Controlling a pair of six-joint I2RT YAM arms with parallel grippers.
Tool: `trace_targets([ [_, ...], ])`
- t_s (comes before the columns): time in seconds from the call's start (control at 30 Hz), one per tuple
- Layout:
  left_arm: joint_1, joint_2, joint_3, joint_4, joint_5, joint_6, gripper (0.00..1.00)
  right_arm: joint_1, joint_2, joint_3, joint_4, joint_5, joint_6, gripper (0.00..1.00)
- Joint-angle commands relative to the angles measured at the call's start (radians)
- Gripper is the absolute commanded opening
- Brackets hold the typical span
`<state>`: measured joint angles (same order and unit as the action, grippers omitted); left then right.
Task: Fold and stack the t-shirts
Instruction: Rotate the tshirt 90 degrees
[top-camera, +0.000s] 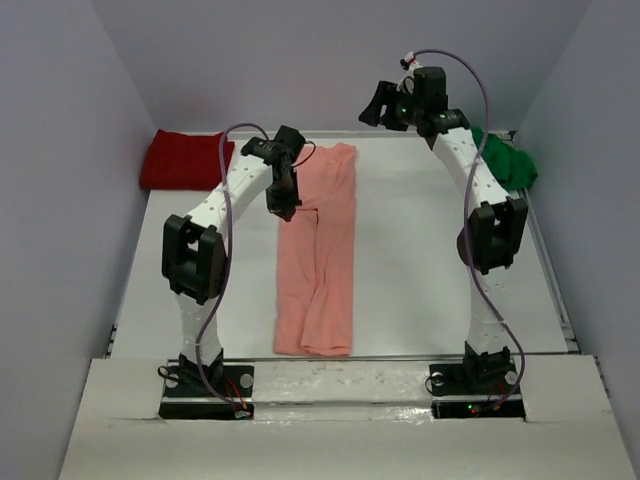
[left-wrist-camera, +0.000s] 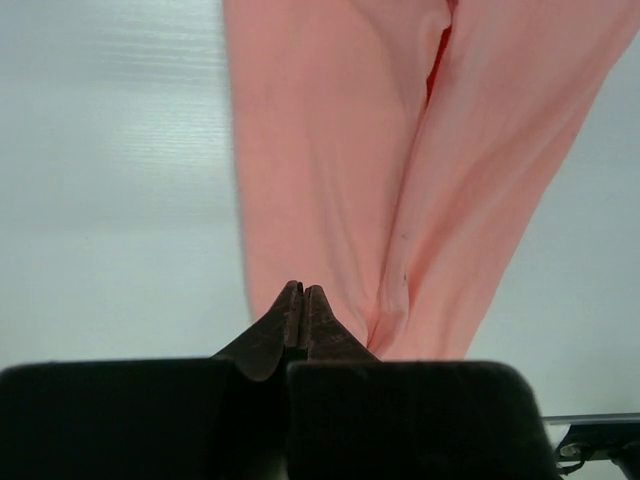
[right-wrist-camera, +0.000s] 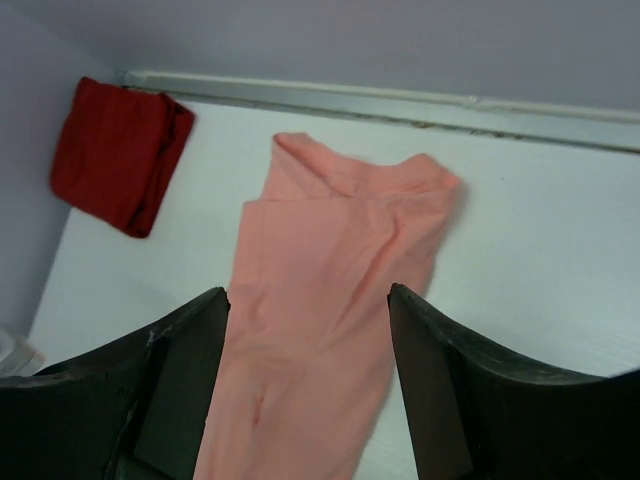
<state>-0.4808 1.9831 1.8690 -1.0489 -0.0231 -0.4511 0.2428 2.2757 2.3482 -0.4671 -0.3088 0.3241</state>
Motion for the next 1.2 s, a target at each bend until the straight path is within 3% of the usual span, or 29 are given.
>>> trace_targets([
  [0.0,0.044,-0.101,-0.165,0.061,0.084,0.023,0.0,-0.005,-0.141,-0.247,-0.151,-0.203,0.16,0.68],
  [0.07,0.095,-0.148,-0.255,0.13,0.162,0.028,0.0,0.004,-0.217,-0.401,-0.163,-0.297,0.185,0.67],
  [0.23,0.172,-0.269,-0.577,0.246,0.282,0.028,0.0,0.033,-0.528,-0.857,-0.238,-0.31,0.182,0.7],
  [0.4,0.179,-0.386,-0.8,0.329,0.353,-0.003,0.0,0.053,-0.72,-1.091,-0.295,-0.374,0.208,0.68],
  [0.43,0.182,-0.424,-0.838,0.336,0.348,-0.015,0.13,0.064,-0.749,-1.125,-0.294,-0.395,0.231,0.68],
  [0.5,0.182,-0.46,-0.857,0.325,0.331,-0.018,0.27,0.104,-0.82,-1.227,-0.286,-0.412,0.266,0.68],
  [0.57,0.182,-0.501,-0.873,0.313,0.325,-0.023,0.33,0.148,-0.863,-1.297,-0.28,-0.415,0.296,0.68],
  [0.73,0.182,-0.611,-1.019,0.279,0.371,-0.011,0.34,0.336,-1.013,-1.533,-0.171,-0.417,0.475,0.68],
  [0.9,0.163,-0.747,-1.154,0.274,0.416,-0.04,0.34,0.437,-1.122,-1.684,-0.071,-0.388,0.605,0.69],
  [1.03,0.043,-0.756,-1.139,0.25,0.381,-0.095,0.4,0.533,-1.203,-1.825,0.054,-0.345,0.735,0.68],
  [1.17,-0.048,-0.73,-1.154,0.268,0.373,-0.158,0.43,0.592,-1.17,-1.844,0.139,-0.291,0.794,0.69],
])
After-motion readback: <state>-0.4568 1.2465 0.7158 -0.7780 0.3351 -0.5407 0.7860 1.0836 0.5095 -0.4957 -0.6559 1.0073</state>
